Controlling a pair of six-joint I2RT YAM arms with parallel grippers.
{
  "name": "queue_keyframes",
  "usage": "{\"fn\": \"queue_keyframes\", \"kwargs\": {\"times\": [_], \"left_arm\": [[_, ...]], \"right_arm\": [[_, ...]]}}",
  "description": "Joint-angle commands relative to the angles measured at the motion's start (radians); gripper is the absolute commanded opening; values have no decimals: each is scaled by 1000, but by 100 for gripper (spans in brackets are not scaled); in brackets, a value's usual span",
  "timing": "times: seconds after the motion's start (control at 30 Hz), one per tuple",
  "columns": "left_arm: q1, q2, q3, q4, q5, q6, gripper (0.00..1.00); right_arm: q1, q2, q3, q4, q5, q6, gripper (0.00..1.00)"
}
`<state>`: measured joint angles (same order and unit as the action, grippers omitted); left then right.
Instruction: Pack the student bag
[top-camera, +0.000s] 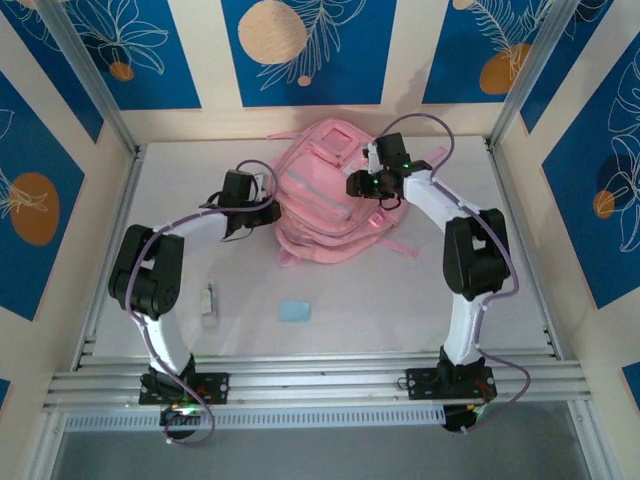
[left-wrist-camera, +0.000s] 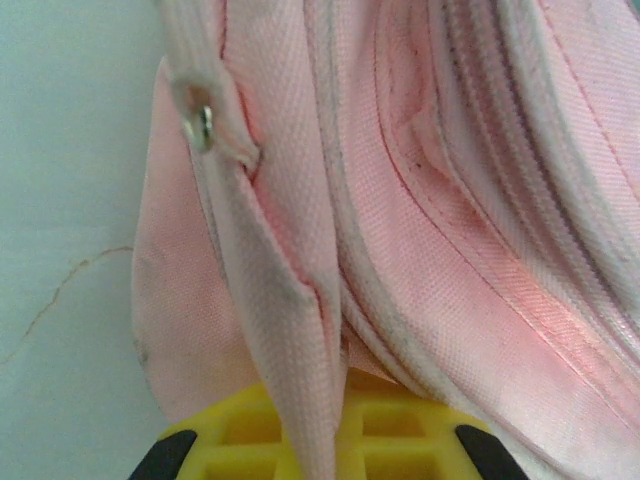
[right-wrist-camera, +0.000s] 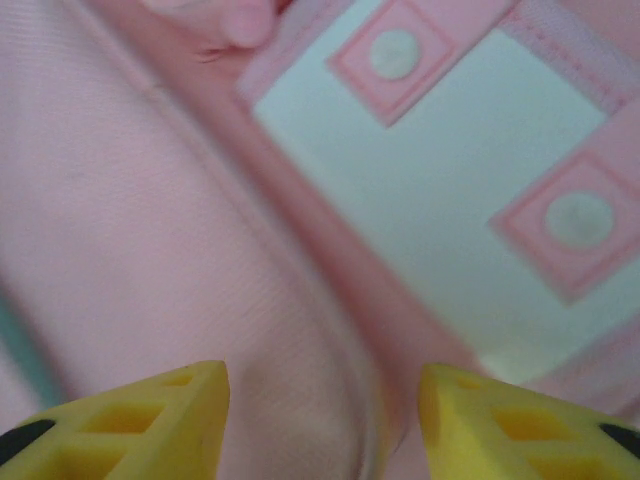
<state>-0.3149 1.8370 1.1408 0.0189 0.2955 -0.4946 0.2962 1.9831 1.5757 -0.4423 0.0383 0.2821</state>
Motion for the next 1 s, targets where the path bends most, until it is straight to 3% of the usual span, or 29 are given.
{"fn": "queue_keyframes", "kwargs": {"times": [0.0,0.07,0.13,0.53,0.7,0.83,0.97], "left_arm": [[13,-10,43,69,-2,19,0],[13,-5,47,67,-7,20,0],[15,7,56,70,-13,21,0],[25,181,298,39,-29,39,0],[25,108,271,-28,-70,65,34],[24,-23,143,-50,-97,65,48],[4,-164,-11,-23,-97,3,54]], "right_arm": [[19,62,76,-59,56,-79,42],[26,69,81,-68,15,-74,15],[36,52,59,-70,-16,-55,0],[126,-155,-145,-116,-95,237,0],[133,-143,-150,-71,-149,344,0],[139,-148,-164,-7,-173,430,0],[149,-156,-185,55,-182,498,0]]}}
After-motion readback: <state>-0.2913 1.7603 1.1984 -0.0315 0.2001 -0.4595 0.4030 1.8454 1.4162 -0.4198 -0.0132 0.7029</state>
